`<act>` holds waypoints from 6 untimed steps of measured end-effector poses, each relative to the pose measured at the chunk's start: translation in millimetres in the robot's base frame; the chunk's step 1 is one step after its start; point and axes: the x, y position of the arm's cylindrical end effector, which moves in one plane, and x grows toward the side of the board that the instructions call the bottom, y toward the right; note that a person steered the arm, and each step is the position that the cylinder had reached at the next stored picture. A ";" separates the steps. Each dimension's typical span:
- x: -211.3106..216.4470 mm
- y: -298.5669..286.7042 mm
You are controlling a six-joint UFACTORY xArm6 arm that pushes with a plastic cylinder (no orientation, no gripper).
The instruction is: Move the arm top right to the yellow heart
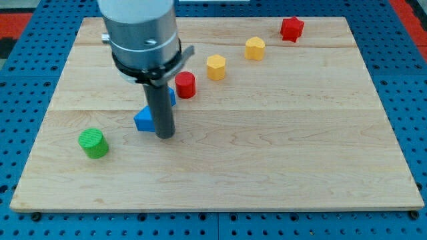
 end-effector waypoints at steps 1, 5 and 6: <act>-0.1 -24.7; -144.3 161.4; -165.8 219.9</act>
